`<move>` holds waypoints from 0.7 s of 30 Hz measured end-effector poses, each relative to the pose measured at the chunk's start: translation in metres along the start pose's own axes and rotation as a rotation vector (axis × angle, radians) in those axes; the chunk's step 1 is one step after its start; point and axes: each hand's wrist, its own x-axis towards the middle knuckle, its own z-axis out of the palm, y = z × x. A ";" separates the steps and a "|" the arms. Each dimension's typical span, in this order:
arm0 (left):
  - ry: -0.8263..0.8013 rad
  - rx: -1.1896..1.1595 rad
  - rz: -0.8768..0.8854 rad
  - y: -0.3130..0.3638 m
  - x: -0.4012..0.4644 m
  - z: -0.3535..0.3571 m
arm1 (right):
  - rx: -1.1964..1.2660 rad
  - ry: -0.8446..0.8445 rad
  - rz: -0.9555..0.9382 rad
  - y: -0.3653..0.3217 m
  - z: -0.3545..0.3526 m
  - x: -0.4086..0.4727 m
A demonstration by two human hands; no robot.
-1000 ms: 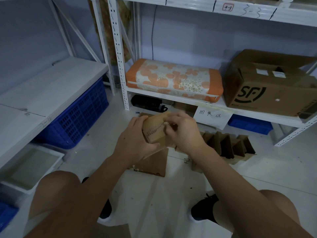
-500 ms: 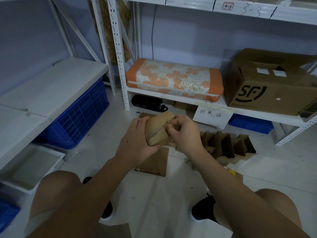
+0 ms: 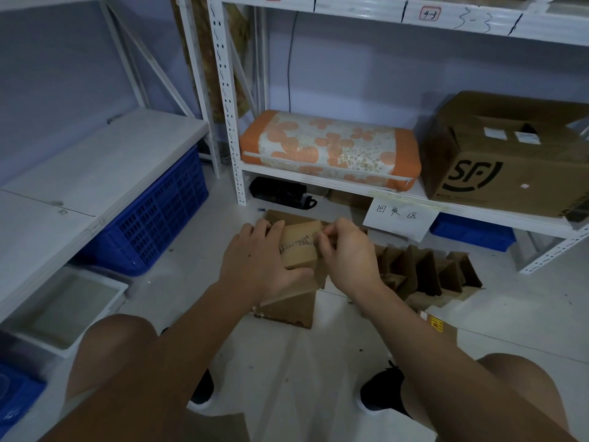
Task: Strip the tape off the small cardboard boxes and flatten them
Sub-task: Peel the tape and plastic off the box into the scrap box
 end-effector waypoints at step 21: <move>-0.004 -0.269 -0.006 -0.009 -0.021 0.016 | -0.152 -0.012 -0.330 0.002 -0.022 -0.005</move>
